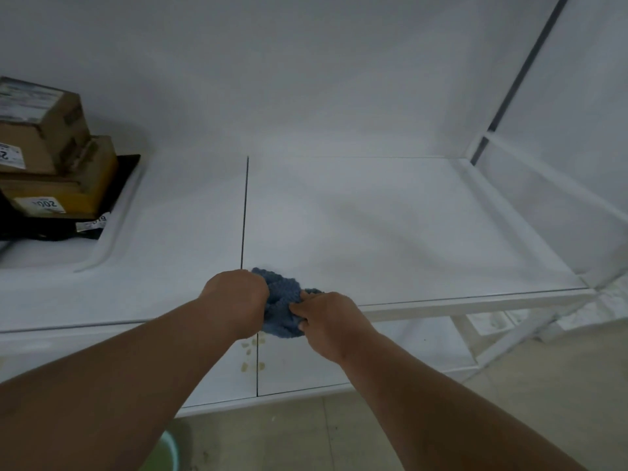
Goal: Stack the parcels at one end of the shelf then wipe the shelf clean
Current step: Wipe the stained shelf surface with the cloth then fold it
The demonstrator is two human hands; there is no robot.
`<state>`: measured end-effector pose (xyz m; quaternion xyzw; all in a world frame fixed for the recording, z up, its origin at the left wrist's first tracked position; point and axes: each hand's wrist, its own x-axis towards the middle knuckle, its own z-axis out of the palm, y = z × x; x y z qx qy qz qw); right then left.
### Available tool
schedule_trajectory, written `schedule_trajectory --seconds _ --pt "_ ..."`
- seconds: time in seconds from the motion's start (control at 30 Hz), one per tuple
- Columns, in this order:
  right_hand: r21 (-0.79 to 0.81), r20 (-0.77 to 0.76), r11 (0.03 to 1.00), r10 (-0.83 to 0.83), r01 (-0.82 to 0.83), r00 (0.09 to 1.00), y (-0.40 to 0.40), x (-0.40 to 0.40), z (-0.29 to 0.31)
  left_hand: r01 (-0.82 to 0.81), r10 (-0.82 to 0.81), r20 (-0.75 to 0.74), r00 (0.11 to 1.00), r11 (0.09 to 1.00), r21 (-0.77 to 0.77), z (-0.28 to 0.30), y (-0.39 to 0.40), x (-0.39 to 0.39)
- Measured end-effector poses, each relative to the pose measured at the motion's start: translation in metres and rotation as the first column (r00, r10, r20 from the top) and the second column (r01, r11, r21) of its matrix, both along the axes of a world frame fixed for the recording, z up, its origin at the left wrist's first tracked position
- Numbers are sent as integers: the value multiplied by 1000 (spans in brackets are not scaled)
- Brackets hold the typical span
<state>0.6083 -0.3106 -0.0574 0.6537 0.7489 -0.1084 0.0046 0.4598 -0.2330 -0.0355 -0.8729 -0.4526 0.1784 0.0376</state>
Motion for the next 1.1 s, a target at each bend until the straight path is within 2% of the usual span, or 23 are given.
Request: schedule_trajectory --seconds 0.17,0.4,0.63,0.77,0.9,1.03,1.1 --pt "-28 -73 999 -29 27 997 5 21 -1 -2 4 36 999 998 -63 -5 7 22" --pt "-42 -113 981 -192 189 975 -4 83 10 58 -39 214 976 995 -84 -16 6 79" --pt "-46 -92 976 -218 214 972 9 98 13 41 -6 199 980 983 -177 -24 19 103" --pt "-71 -41 982 -175 172 984 13 94 18 82 -48 158 986 972 -219 -11 17 102" --pt "-207 43 975 -68 75 997 19 86 22 46 -35 35 999 923 -381 4 11 90" --pt "-404 -25 914 19 -28 1000 17 73 31 -59 -39 -175 984 850 -523 17 -1 65" --pt "-493 -66 867 53 -79 996 13 67 37 -97 8 -170 985 846 -524 27 -4 50"
